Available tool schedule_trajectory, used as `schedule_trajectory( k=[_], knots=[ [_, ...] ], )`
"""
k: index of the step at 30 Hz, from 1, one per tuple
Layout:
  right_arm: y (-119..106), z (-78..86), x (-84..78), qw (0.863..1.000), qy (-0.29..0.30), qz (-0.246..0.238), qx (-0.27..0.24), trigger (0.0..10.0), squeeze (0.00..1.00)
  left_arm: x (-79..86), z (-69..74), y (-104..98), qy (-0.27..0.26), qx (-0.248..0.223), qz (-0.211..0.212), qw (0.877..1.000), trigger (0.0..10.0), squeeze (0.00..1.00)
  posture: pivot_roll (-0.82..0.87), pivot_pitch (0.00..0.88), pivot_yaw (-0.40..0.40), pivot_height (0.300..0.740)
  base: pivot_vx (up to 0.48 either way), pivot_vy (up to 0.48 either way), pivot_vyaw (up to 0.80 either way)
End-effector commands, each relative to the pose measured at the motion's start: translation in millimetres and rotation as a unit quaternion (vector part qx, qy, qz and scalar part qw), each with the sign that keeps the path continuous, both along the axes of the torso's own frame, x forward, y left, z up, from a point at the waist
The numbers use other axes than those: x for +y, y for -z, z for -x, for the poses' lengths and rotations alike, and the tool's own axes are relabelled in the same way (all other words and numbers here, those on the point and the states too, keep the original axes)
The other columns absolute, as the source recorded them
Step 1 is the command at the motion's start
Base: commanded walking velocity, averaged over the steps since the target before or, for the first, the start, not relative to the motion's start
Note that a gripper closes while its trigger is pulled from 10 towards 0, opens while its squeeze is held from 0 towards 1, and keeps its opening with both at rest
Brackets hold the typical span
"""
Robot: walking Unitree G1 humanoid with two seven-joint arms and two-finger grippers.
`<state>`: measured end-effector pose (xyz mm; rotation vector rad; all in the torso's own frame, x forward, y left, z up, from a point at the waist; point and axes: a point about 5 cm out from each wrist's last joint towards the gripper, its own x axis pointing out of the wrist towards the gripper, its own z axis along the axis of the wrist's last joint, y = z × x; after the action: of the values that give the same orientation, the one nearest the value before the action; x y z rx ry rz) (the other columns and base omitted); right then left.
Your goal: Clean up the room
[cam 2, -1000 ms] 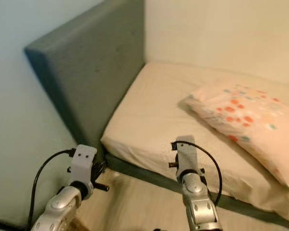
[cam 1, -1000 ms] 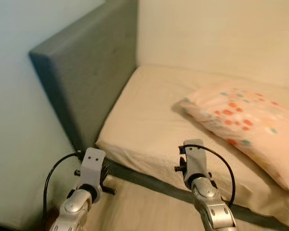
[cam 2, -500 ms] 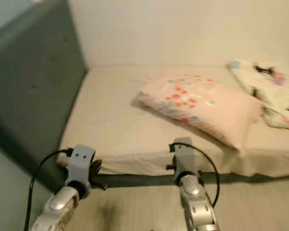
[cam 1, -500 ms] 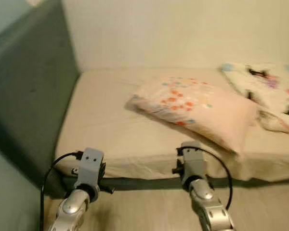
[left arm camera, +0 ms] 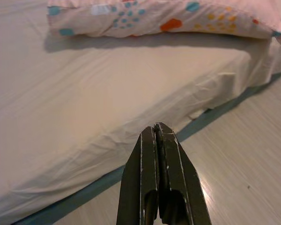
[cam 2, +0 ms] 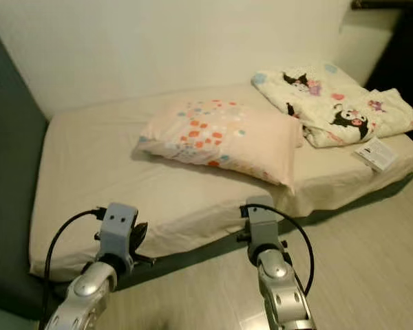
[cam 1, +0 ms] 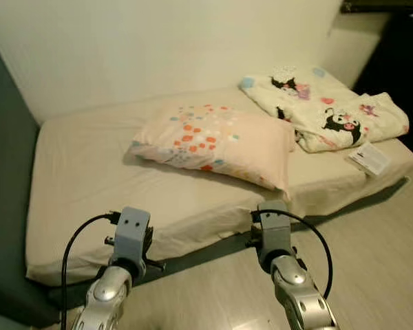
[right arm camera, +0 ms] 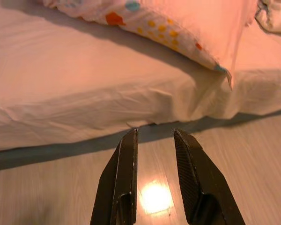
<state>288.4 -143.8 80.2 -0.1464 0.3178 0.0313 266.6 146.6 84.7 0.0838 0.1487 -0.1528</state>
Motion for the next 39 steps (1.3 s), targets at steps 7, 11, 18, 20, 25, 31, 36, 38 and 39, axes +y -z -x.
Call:
schedule_trajectory(
  k=[7, 11, 18, 20, 25, 31, 36, 38, 39],
  knots=[
    [-4.3, -3.5, 1.2, 1.0, -0.008, -0.004, -0.013, 10.0, 0.0, -6.0, 1.3, 2.3, 0.003, -0.002, 0.013, 1.0, 10.0, 0.0, -0.06, 0.127, -0.024, 0.74, 0.0, 0.0, 0.0],
    [-4.7, -4.2, 1.1, 1.0, -0.01, -0.003, -0.015, 10.0, 0.0, -6.3, 1.5, 1.9, 0.002, -0.005, 0.015, 1.0, 10.0, 0.0, -0.06, 0.125, -0.026, 0.74, 0.068, 0.0, 0.0],
    [-6.0, -6.4, 0.9, 1.0, -0.014, 0.001, -0.018, 10.0, 0.0, -8.8, -0.2, 1.0, 0.0, -0.01, 0.022, 1.0, 10.0, 0.0, -0.06, 0.121, -0.03, 0.74, 0.292, 0.0, 0.0],
    [-6.5, -7.2, 0.3, 1.0, -0.014, 0.002, -0.019, 10.0, 0.0, -9.8, -0.7, 1.1, 0.001, -0.01, 0.022, 1.0, 10.0, 0.0, -0.06, 0.118, -0.031, 0.74, 0.3, 0.0, 0.0],
    [-7.1, -8.1, -0.8, 1.0, -0.014, 0.004, -0.021, 10.0, 0.0, -10.2, -1.2, 0.9, 0.002, -0.011, 0.025, 1.0, 10.0, 0.0, -0.07, 0.117, -0.032, 0.74, 0.3, 0.0, 0.0],
    [-7.2, -8.1, -0.4, 1.0, -0.014, 0.005, -0.022, 10.0, 0.0, -9.6, -0.8, 1.3, 0.001, -0.011, 0.026, 1.0, 10.0, 0.0, -0.07, 0.117, -0.032, 0.74, 0.301, 0.0, 0.0],
    [-7.5, -10.0, 0.0, 1.0, -0.018, 0.012, -0.022, 10.0, 0.0, -9.3, -0.3, 1.4, -0.001, -0.012, 0.026, 1.0, 10.0, 0.0, -0.06, 0.116, -0.035, 0.74, 0.299, 0.0, 0.0],
    [-7.5, -10.1, 0.1, 0.999, -0.018, 0.012, -0.023, 10.0, 0.0, -9.3, -0.3, 1.5, 0.0, -0.012, 0.026, 1.0, 10.0, 0.0, -0.06, 0.116, -0.035, 0.74, 0.302, 0.0, 0.0],
    [-7.5, -10.1, 0.1, 0.999, -0.018, 0.012, -0.023, 10.0, 0.0, -9.3, -0.3, 1.5, 0.0, -0.012, 0.026, 1.0, 10.0, 0.0, -0.06, 0.116, -0.035, 0.74, 0.304, 0.0, 0.0]
  ],
)
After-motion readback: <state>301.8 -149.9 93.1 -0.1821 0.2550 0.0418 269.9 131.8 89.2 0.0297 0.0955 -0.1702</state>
